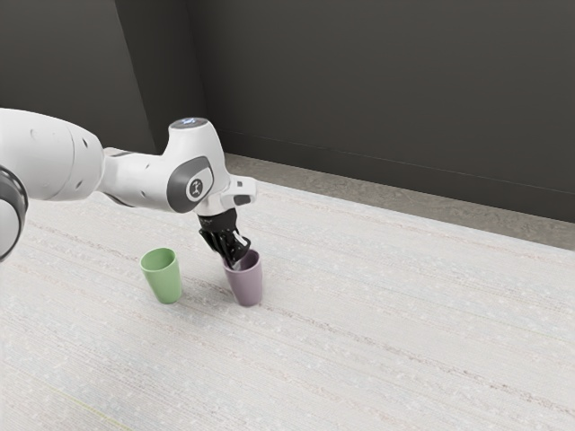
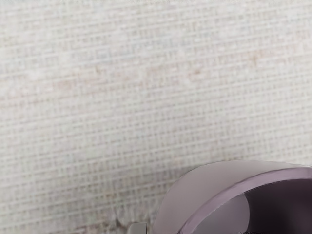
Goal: Place the right cup onto the left cup
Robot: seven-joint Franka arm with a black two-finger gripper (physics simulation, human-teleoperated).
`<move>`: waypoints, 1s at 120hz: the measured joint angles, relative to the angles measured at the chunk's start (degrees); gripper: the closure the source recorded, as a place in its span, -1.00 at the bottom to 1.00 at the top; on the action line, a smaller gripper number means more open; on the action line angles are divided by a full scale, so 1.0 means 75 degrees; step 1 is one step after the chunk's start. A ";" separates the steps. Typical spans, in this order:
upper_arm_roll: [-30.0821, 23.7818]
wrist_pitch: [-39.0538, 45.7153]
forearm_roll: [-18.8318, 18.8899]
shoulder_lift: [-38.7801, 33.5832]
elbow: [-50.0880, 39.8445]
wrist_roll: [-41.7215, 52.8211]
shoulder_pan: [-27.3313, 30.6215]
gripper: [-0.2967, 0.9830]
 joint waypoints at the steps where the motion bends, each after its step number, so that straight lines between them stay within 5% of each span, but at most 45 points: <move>1: 0.0000 -0.0001 0.0001 -0.0007 -0.0001 0.0000 0.0000 0.64; 24: 0.0005 -0.0103 0.0037 -0.0392 -0.0078 -0.0030 -0.0006 0.67; 83: 0.0182 -0.1687 0.0047 -0.3218 -0.0976 -0.0037 0.0417 0.69; 120: 0.0861 -0.2145 0.0057 -0.3594 -0.1171 0.0162 0.0776 0.69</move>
